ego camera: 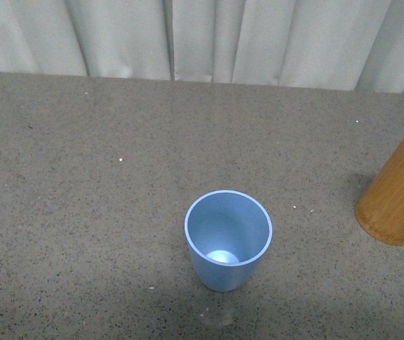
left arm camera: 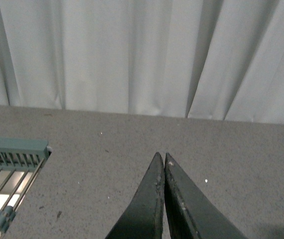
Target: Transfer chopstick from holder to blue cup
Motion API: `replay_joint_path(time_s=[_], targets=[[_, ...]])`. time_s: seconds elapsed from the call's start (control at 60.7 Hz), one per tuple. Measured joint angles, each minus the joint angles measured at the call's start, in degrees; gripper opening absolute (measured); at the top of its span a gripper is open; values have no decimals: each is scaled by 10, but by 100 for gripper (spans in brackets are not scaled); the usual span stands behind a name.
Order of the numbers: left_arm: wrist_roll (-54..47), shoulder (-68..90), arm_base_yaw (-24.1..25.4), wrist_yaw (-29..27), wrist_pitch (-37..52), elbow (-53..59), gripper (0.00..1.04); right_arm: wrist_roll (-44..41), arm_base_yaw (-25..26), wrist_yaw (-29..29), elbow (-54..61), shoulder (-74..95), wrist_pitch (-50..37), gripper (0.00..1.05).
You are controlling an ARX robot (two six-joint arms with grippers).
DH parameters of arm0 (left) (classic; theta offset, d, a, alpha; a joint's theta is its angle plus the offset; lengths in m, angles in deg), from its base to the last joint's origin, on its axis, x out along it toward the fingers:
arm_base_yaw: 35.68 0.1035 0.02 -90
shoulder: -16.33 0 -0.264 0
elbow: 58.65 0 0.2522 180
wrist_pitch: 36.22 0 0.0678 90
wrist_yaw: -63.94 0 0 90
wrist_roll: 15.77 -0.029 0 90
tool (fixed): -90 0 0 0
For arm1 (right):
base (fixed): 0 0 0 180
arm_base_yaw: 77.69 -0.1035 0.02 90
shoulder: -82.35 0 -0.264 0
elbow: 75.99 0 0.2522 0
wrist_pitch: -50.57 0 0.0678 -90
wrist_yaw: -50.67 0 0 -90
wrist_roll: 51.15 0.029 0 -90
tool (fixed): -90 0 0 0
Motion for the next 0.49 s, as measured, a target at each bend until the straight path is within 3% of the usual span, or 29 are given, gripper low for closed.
replay_joint_path(time_s=[0.231,0.28,0.346,0.395,0.494], targets=[[0,-2,0,2,-2,0,5,0,0,2,0,0,0,95],[0,-2,0,2,-2,0,19,0,0,2,0,0,0,95],[0,-2,0,2,-2,0,29,5,-1,6,0,1,2,95],[0,-2,0,0,-2,0,44,102,8,52,-21,56,23,95],[0,-2,0,2,-2,0,62,212,62,39,-44,207,-90,95]])
